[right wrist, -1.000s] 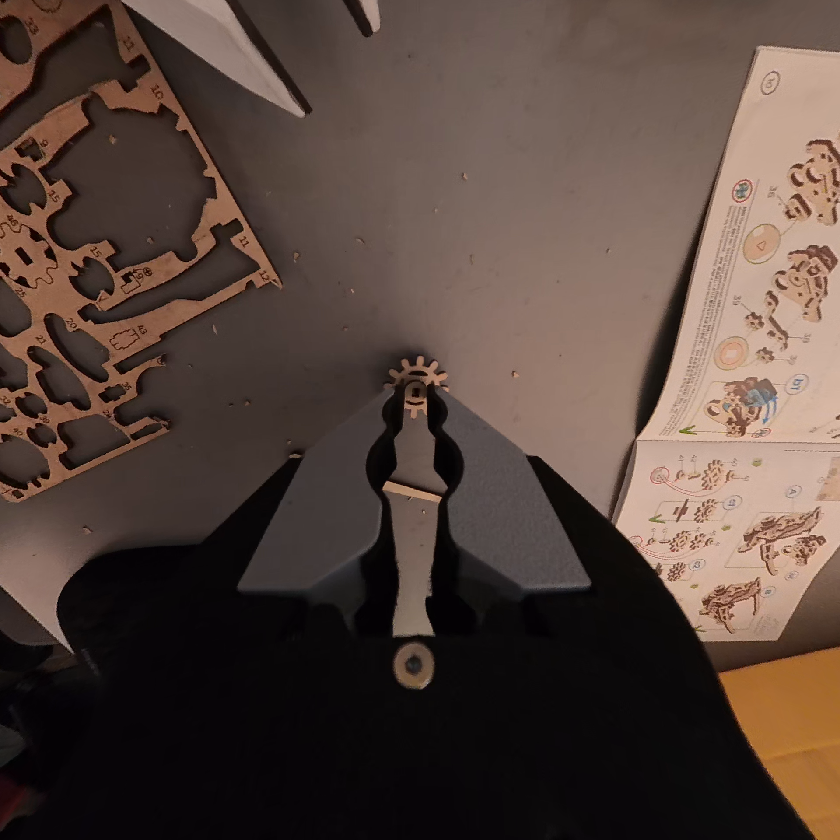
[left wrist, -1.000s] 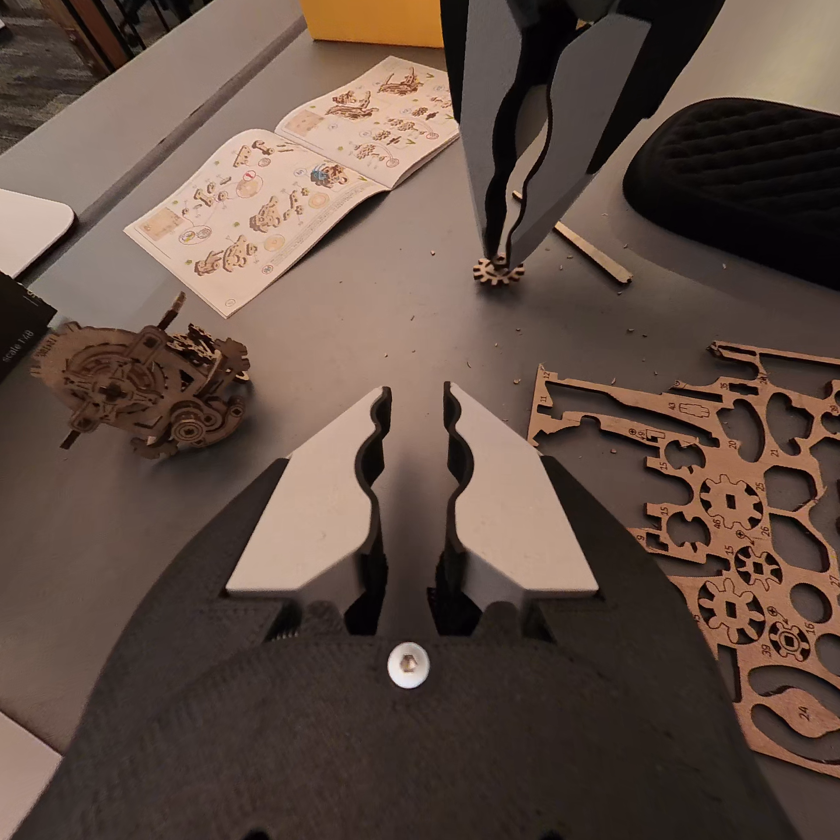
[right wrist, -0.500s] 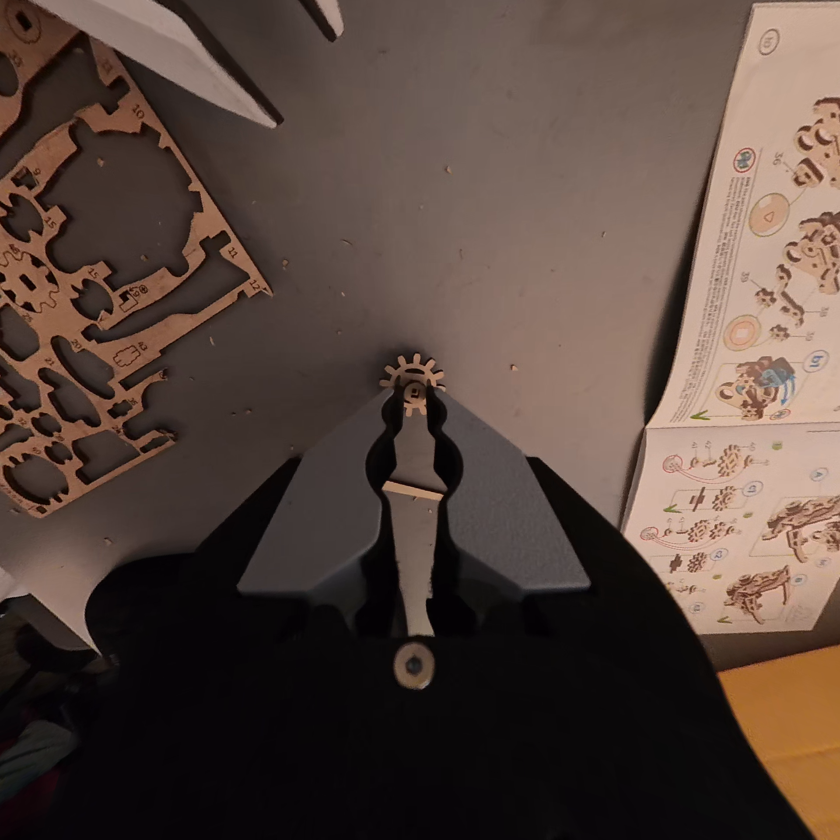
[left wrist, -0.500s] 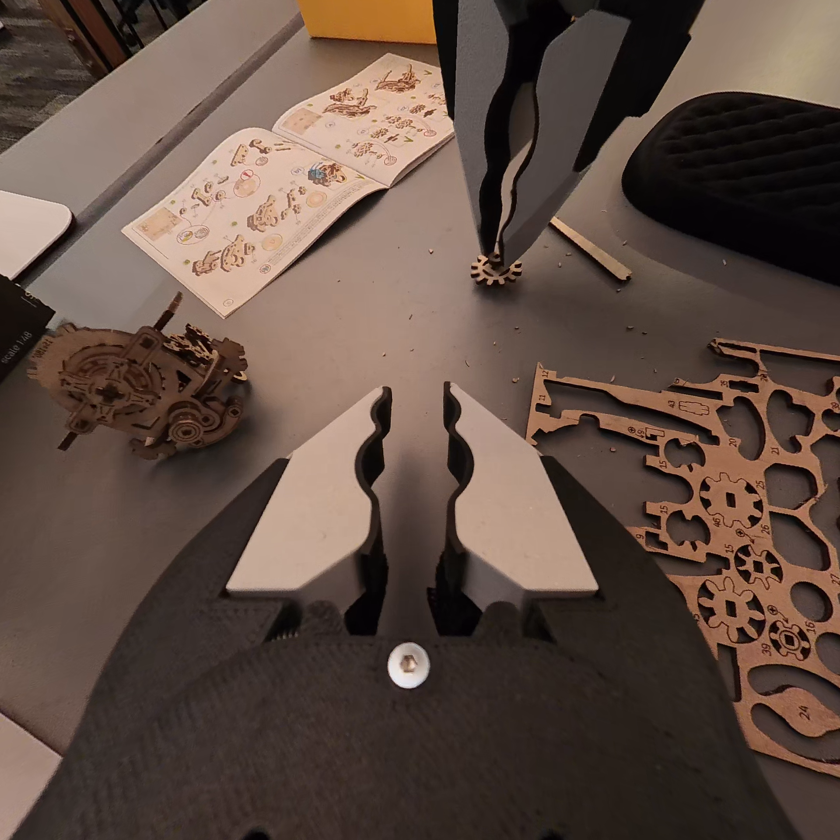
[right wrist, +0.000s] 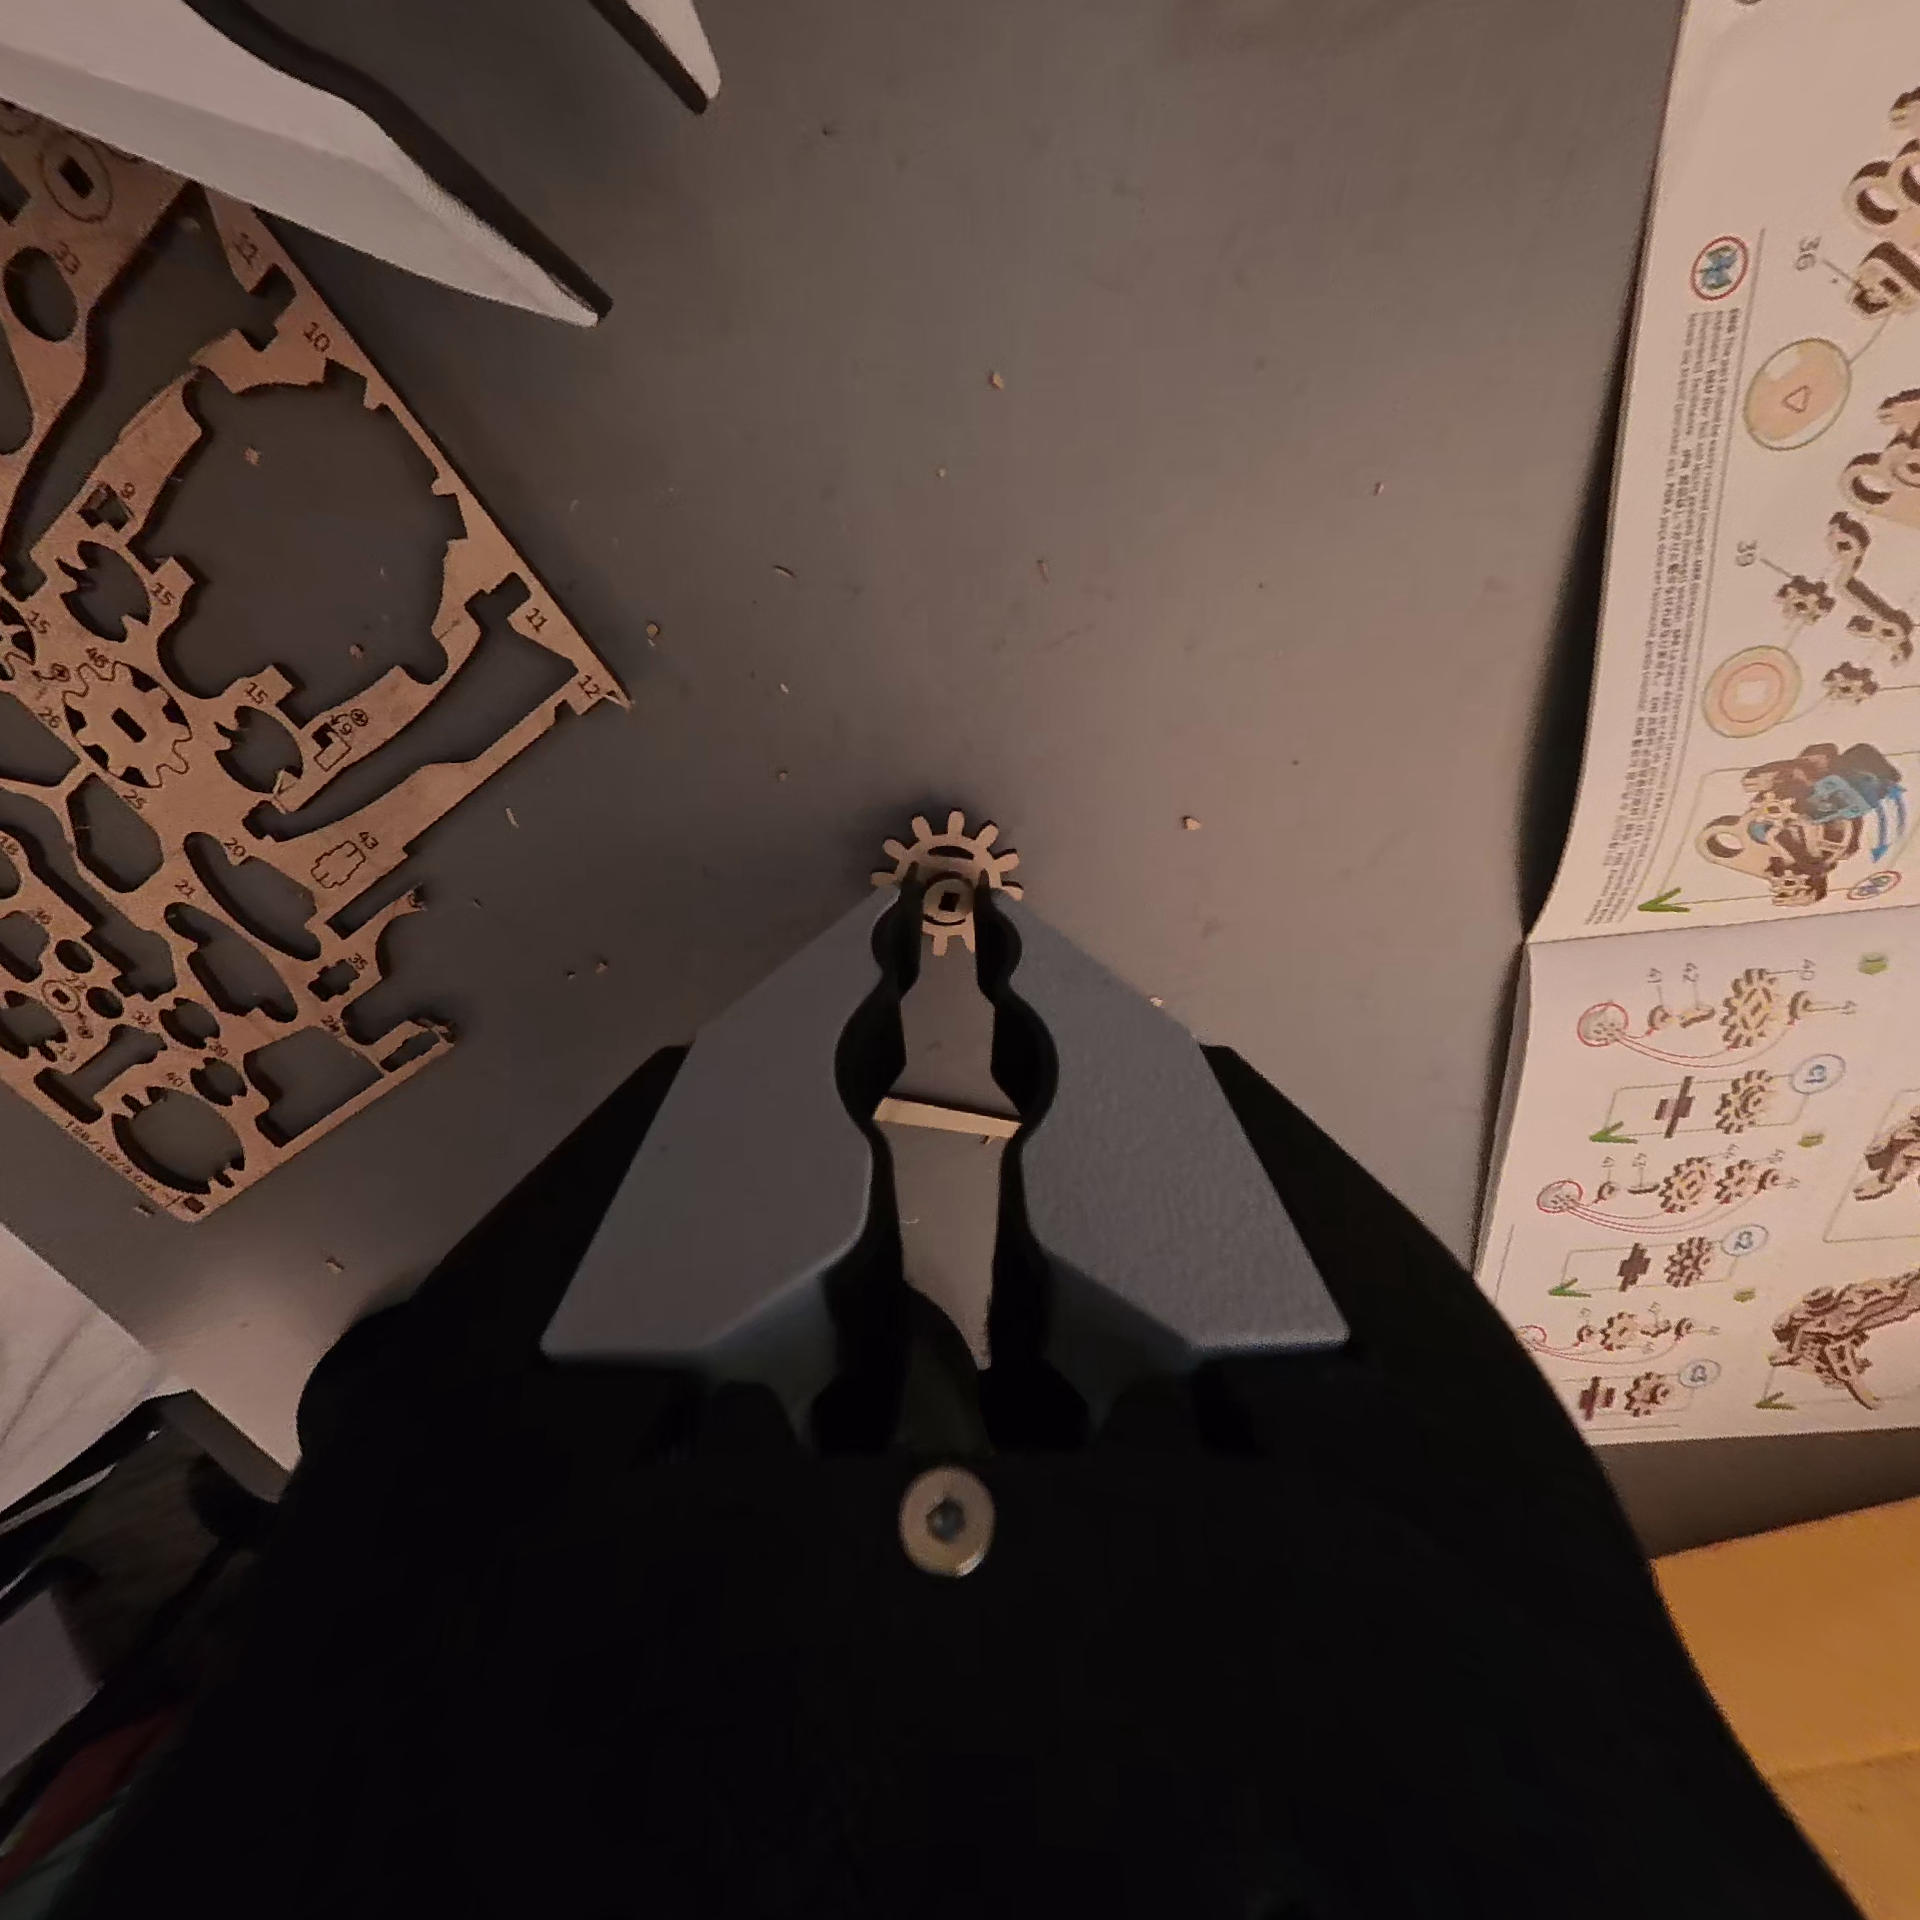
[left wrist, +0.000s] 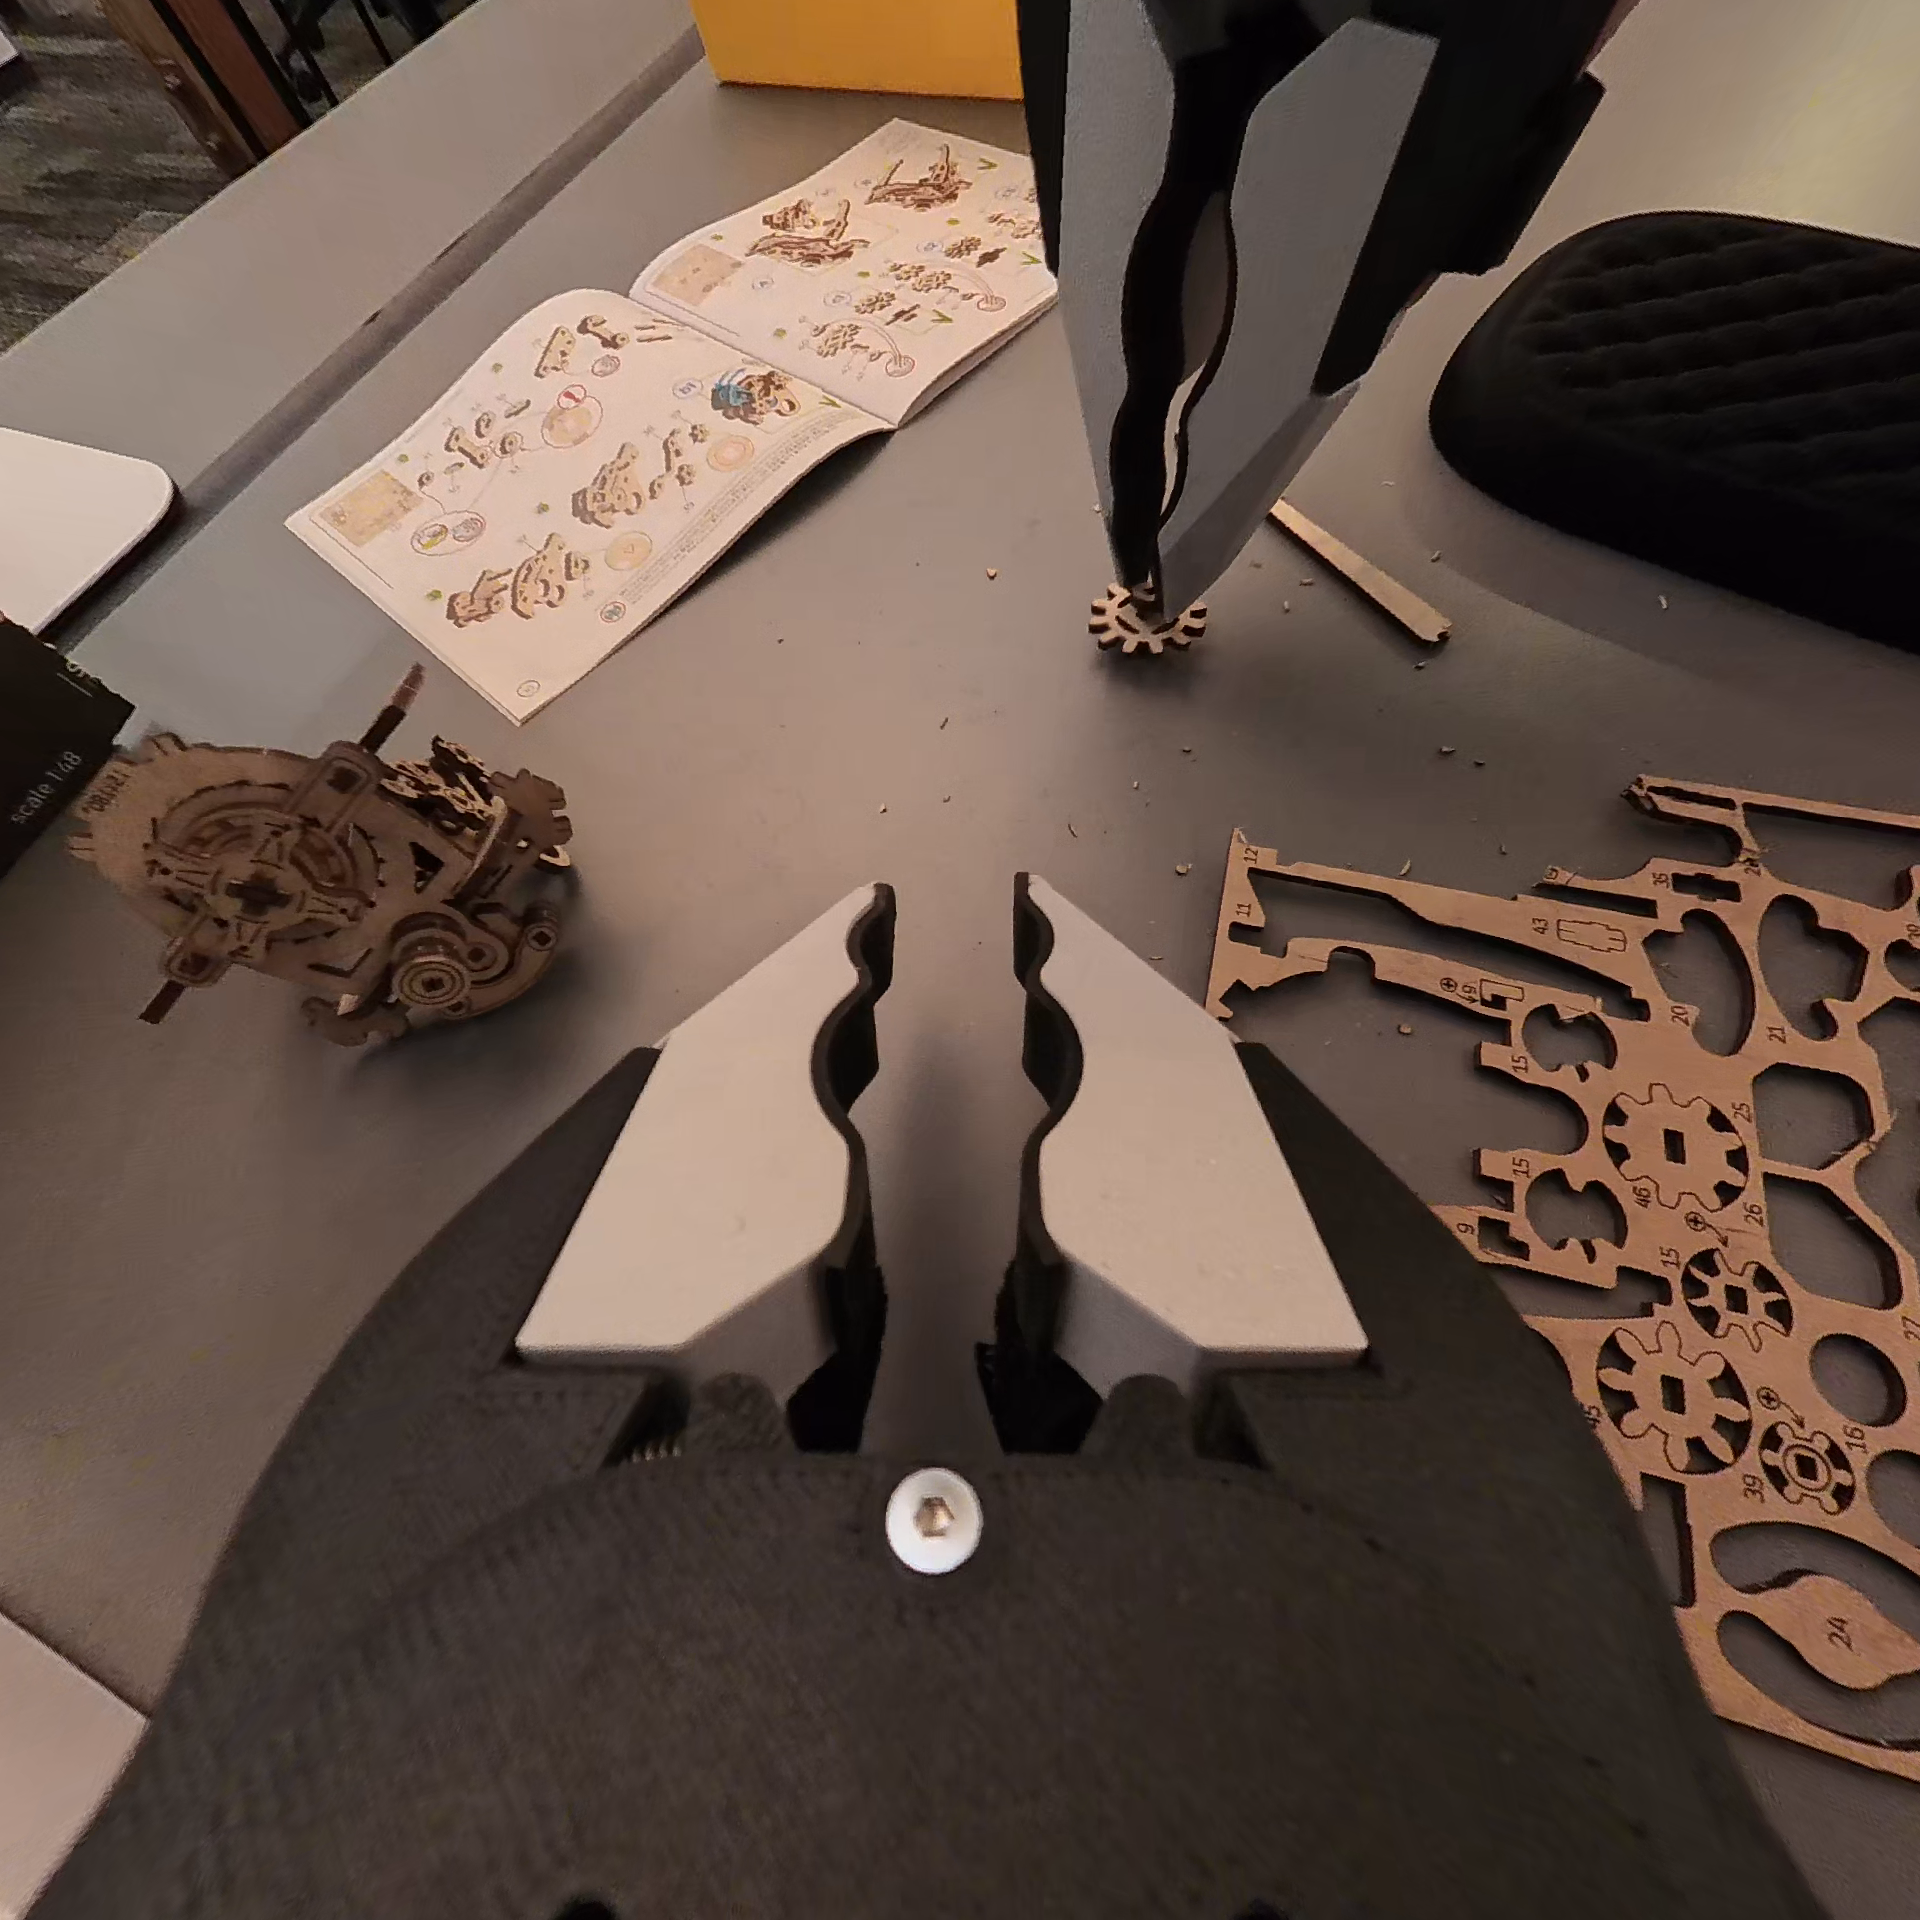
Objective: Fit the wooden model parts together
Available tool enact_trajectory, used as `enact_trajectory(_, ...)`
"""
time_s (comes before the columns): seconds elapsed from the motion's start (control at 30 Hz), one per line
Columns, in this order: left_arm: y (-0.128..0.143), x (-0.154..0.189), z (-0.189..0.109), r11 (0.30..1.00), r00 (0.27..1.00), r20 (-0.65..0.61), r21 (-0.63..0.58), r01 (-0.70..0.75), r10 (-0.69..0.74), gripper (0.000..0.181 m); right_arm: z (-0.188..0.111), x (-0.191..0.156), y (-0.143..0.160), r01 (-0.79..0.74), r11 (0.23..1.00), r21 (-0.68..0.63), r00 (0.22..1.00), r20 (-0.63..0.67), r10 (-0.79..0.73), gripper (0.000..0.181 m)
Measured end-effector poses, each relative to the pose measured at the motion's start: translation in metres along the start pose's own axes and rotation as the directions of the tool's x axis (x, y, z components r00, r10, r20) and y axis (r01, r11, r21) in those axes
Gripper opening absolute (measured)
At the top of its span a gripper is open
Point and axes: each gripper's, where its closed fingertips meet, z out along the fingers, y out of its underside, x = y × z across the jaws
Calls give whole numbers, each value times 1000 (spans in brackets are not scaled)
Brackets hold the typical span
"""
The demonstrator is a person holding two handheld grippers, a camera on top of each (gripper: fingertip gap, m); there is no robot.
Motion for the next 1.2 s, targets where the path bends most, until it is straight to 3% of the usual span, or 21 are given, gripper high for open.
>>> enact_trajectory(0.03, 0, 0, 0, 1000, 1000, -1, 0, 1, -1, 21, 0, -1, 0, -2, 1000, 4, 1000, 3, 2, 8)
enact_trajectory(0.53, 2, 1, 1, 1000, 1000, -4, -10, 6, -6, 21, 0, -4, 1, -67, 998, -12, 997, 31, 68, 8)
enact_trajectory(1.03, 2, 2, 1, 1000, 1000, 3, -15, -6, 6, 21, 2, -2, 2, 9, 958, -288, 998, -54, -26, 7)
enact_trajectory(1.2, 2, 2, 1, 1000, 1000, 0, -13, -2, 2, 21, 2, 0, 1, 15, 965, -263, 998, -57, -31, 9)
